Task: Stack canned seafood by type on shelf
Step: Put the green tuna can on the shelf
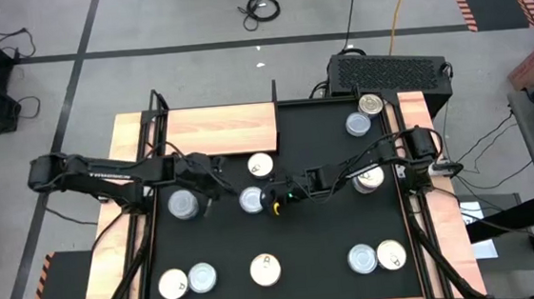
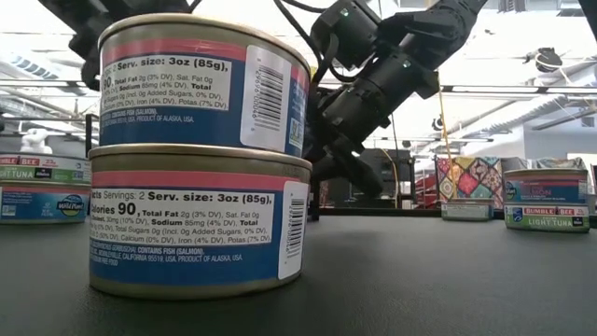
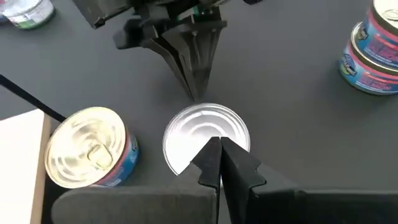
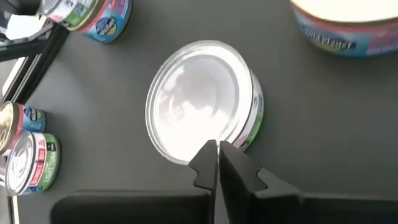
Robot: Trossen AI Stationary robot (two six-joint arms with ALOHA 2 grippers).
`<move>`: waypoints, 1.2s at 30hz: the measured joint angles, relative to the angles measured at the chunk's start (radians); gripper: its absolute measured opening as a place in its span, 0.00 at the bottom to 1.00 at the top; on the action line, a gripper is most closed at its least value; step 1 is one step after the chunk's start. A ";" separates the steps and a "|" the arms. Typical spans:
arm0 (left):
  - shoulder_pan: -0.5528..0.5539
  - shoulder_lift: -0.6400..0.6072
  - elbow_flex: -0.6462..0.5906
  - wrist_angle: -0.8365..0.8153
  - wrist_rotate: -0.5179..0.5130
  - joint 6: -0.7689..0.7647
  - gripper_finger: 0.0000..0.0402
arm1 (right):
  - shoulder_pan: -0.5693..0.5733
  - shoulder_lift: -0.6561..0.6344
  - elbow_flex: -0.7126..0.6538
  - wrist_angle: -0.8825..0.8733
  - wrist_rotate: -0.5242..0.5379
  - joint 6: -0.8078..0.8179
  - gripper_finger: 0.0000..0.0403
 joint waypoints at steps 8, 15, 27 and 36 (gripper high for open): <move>-0.005 0.142 -0.098 0.304 -0.011 -0.055 0.03 | -0.005 -0.010 0.000 0.003 -0.026 -0.016 0.22; 0.014 0.321 -0.099 0.375 -0.028 -0.049 0.03 | -0.004 -0.064 0.001 -0.017 -0.020 -0.044 0.35; 0.073 0.386 -0.093 0.371 -0.014 -0.042 0.03 | -0.005 -0.065 0.001 -0.072 0.060 0.042 0.50; 0.143 0.369 -0.096 0.354 0.115 -0.049 0.03 | -0.004 -0.043 0.001 -0.075 0.057 0.079 0.61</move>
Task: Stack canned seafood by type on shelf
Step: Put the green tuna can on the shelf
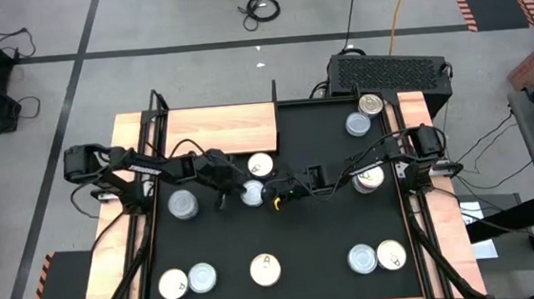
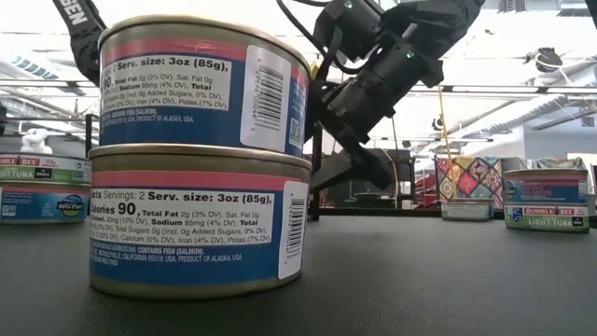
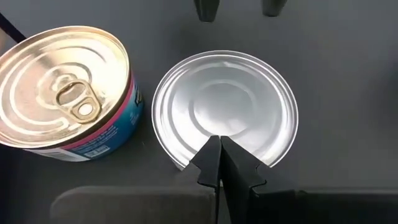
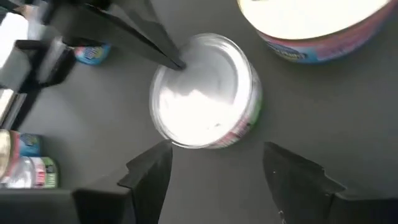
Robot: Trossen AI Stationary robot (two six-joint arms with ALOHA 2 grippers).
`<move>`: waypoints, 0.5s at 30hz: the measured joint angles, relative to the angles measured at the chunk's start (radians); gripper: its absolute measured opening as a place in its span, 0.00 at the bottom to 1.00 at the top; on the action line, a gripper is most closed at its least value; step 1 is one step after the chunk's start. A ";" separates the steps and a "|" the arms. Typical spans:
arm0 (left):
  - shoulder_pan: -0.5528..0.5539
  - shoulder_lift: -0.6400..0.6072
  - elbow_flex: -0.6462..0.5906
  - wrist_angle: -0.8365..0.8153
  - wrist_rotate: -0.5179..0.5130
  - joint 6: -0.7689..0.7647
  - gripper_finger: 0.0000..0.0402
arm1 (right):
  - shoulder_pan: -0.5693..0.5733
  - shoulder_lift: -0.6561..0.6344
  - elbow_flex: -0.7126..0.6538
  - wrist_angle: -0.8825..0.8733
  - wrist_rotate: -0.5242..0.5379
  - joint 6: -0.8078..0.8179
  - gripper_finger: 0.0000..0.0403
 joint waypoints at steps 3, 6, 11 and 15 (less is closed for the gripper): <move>0.000 -0.046 -0.006 -0.001 0.025 0.000 0.03 | 0.000 0.001 -0.001 -0.003 0.000 -0.015 0.61; 0.002 -0.107 -0.001 0.021 0.033 0.001 0.03 | 0.000 0.001 0.000 0.001 0.001 -0.021 0.61; 0.001 -0.170 0.001 -0.042 0.047 0.021 0.03 | 0.000 0.001 -0.001 0.003 0.001 -0.039 0.61; 0.004 -0.151 0.000 -0.130 0.020 0.035 0.03 | 0.000 0.001 -0.001 0.003 0.001 -0.040 0.61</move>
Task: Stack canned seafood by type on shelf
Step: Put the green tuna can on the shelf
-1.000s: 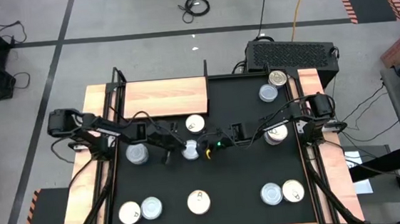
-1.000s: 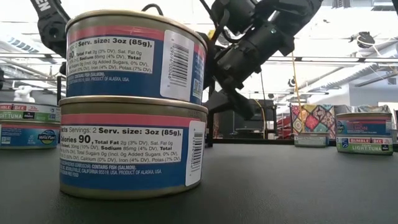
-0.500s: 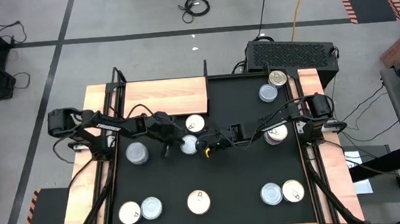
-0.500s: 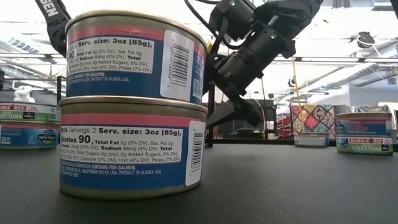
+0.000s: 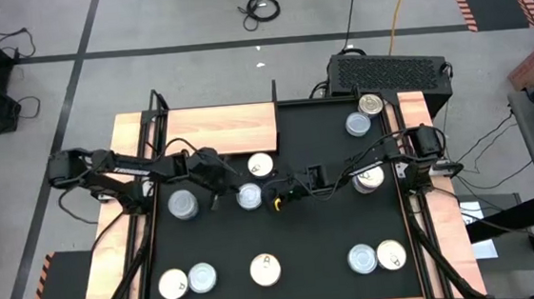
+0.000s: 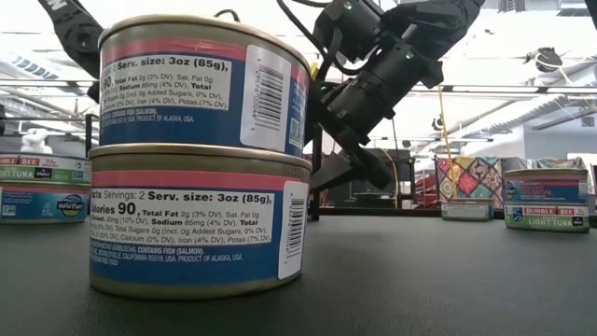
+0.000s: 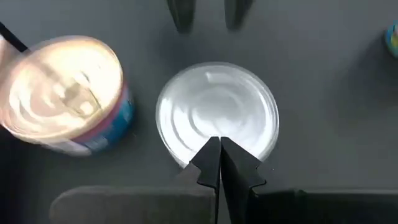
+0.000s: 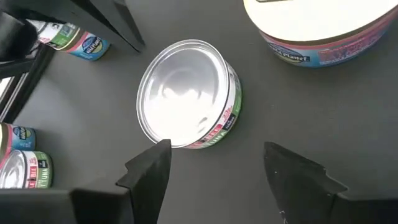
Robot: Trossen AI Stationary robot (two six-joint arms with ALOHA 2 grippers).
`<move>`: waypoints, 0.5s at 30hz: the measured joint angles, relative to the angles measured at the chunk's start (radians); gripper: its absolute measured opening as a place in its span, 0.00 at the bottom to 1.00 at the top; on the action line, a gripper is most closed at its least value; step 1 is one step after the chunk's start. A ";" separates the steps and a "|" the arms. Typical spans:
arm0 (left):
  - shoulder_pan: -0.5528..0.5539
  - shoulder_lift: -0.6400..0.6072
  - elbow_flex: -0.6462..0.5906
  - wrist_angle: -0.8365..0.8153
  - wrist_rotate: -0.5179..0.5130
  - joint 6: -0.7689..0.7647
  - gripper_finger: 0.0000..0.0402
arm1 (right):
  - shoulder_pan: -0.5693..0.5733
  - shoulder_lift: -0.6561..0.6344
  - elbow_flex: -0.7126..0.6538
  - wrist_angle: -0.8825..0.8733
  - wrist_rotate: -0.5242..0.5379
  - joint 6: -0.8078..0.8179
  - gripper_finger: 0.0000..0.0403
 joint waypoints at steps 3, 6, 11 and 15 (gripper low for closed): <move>-0.001 0.030 0.000 0.005 0.000 -0.001 0.03 | 0.000 0.004 0.000 0.020 0.000 -0.002 0.61; -0.001 0.061 0.001 0.014 0.001 0.000 0.03 | 0.000 0.010 0.000 0.045 0.000 -0.009 0.61; -0.001 0.106 0.007 0.036 -0.003 0.002 0.03 | 0.000 0.009 0.000 0.055 0.000 -0.011 0.61; -0.001 0.127 0.007 0.034 -0.004 0.017 0.03 | 0.001 0.012 0.000 0.057 0.000 0.017 0.61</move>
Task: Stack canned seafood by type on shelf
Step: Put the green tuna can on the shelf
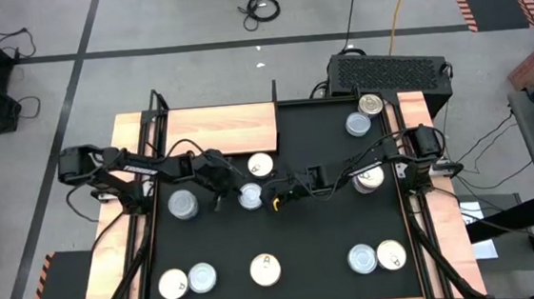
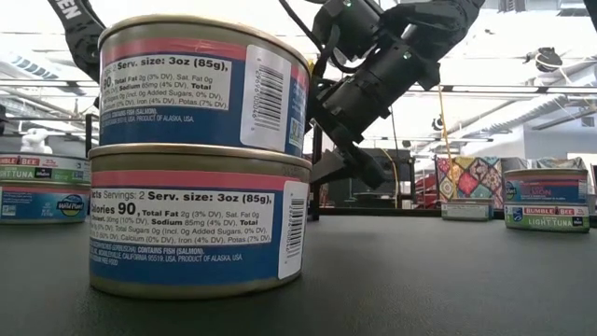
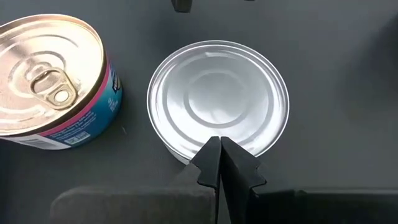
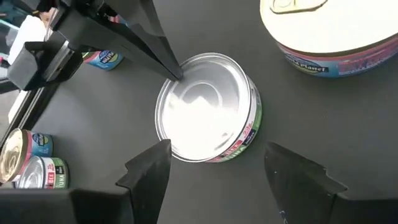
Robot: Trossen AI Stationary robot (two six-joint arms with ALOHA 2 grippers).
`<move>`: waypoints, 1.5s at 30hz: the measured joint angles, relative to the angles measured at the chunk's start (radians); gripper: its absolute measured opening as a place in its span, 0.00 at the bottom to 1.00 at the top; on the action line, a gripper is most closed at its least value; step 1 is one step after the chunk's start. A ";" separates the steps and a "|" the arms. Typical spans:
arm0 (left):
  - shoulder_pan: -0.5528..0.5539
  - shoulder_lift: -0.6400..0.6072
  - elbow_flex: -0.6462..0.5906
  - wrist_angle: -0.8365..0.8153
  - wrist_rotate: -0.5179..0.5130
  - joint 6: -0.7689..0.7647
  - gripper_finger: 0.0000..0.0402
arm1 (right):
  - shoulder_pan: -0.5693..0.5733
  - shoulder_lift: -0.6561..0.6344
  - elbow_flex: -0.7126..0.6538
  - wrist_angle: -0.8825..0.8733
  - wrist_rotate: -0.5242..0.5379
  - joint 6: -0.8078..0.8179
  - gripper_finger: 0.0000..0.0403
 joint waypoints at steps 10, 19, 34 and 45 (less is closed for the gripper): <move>0.002 0.001 0.002 -0.054 -0.004 0.000 0.01 | 0.005 0.049 0.000 0.022 -0.001 0.066 0.61; 0.003 0.001 0.002 -0.078 -0.005 -0.019 0.01 | 0.005 0.092 0.000 0.111 -0.025 0.073 0.61; 0.003 0.001 0.002 -0.087 -0.008 -0.052 0.01 | 0.011 0.092 0.000 0.114 0.029 0.163 0.61; 0.000 0.001 0.003 -0.100 -0.002 -0.077 0.01 | 0.018 0.197 0.001 0.278 0.015 0.287 0.61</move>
